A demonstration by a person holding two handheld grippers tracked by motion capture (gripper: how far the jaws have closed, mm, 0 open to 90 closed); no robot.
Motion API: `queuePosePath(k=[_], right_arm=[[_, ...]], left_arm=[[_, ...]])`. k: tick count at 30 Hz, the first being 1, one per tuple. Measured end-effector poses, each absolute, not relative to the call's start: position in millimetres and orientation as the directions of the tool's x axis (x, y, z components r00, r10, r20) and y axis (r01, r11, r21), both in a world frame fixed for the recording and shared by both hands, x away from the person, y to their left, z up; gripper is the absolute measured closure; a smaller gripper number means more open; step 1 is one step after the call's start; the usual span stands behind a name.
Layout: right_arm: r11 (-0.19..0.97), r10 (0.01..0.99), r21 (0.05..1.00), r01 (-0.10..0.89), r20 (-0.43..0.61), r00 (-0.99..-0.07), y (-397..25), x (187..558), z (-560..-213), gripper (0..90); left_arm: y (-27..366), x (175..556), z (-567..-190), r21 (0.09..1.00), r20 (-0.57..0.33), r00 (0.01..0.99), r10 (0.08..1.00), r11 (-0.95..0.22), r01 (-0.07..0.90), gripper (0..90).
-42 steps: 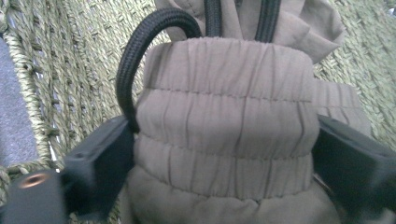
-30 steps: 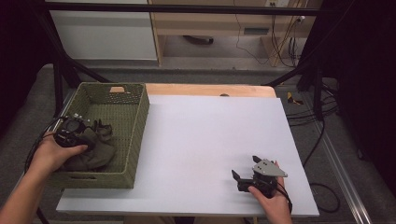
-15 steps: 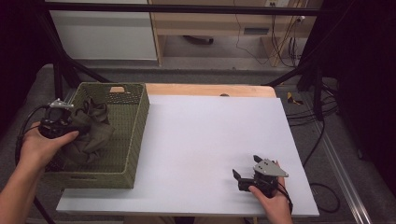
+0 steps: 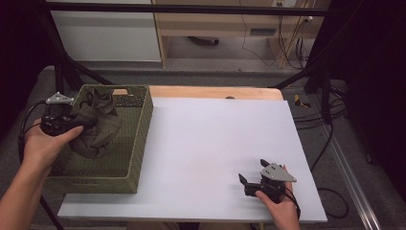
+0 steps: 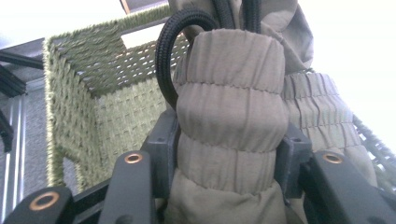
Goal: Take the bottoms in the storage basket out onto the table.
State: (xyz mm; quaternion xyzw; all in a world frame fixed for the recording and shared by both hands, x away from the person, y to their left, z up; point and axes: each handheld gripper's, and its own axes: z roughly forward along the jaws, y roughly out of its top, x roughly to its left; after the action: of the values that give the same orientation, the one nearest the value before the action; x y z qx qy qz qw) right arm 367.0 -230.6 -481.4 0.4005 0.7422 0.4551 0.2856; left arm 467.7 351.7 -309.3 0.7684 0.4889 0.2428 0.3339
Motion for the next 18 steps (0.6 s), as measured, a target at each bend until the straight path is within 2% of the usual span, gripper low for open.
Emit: queuePosePath(k=[18], right_arm=[[0.264, 0.855, 0.905, 0.332, -0.061, -0.515, -231, 367, -481, 5.9]], left_arm=[[331, 463, -295, 0.827, 0.042, 0.422, 0.906, -0.268, 0.494, 51.9]])
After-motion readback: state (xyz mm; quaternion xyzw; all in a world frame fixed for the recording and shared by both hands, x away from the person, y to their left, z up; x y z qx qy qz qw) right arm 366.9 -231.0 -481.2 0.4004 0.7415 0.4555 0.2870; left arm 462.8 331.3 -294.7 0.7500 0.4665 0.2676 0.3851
